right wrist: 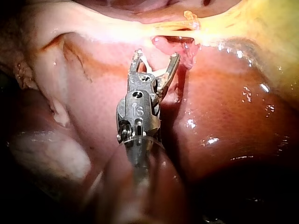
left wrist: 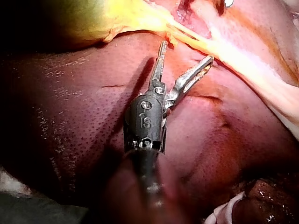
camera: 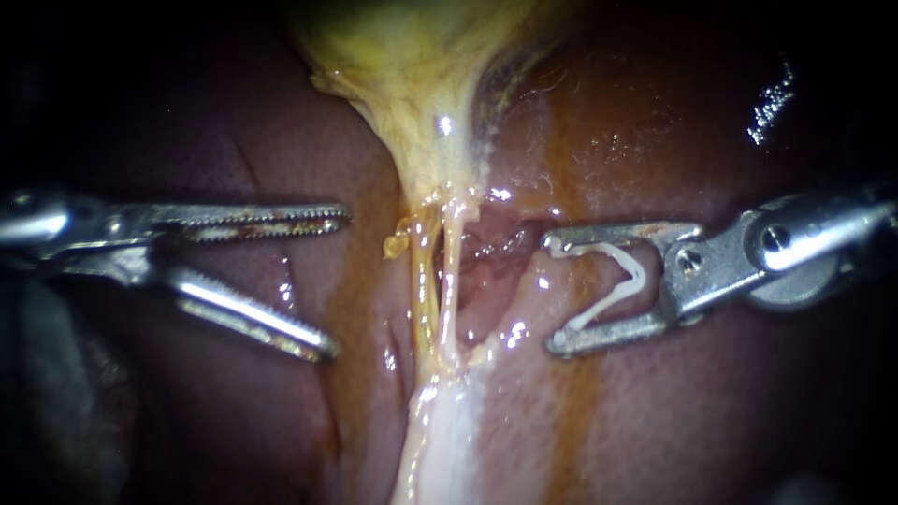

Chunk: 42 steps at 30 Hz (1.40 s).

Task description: Grabbing gallbladder

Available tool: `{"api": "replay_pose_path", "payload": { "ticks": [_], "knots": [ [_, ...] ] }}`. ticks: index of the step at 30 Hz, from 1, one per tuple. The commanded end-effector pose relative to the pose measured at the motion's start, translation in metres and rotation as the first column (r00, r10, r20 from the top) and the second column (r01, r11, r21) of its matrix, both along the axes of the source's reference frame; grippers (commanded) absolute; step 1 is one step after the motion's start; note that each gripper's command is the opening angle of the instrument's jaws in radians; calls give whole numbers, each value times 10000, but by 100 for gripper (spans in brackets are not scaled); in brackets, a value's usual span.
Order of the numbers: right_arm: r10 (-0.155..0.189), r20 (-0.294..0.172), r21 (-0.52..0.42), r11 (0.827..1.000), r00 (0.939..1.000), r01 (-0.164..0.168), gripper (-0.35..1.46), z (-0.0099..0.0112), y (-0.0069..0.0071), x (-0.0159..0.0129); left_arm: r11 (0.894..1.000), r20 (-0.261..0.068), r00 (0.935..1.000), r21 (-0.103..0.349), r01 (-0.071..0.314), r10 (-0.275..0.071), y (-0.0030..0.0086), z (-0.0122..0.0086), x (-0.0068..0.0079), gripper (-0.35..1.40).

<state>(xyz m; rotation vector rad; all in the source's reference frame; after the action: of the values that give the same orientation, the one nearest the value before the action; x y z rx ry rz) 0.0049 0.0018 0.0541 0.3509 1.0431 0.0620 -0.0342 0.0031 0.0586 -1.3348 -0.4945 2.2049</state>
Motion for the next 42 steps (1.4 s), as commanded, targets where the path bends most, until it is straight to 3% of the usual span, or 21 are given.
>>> {"api": "replay_pose_path", "payload": {
  "ticks": [1,6,16,21,27,36,42],
  "knots": [
    [2,1,1,10000,10000,-2,50,0,0,0,10000,1,10000,1,-1,1,0,1,0,73],
    [2,1,1,10000,10000,-2,50,0,0,0,10000,-1,10000,1,3,-3,7,7,-4,71],
    [2,1,1,10000,10000,-2,50,0,0,0,10000,-25,10000,-21,30,-30,32,37,-21,57],
    [4,2,1,10000,10000,-4,50,0,0,1,10000,-55,10000,-39,66,-66,35,56,-29,47],
    [5,3,0,10000,10000,-5,50,0,0,1,9997,-85,9998,137,185,-184,34,75,-27,37],
    [5,3,0,10000,10000,-5,50,0,0,1,9996,-77,9998,213,202,-201,35,71,-25,20],
    [6,3,0,10000,10000,-6,50,0,0,1,9991,-52,9997,369,226,-225,43,56,-22,-8]
  ]
}}
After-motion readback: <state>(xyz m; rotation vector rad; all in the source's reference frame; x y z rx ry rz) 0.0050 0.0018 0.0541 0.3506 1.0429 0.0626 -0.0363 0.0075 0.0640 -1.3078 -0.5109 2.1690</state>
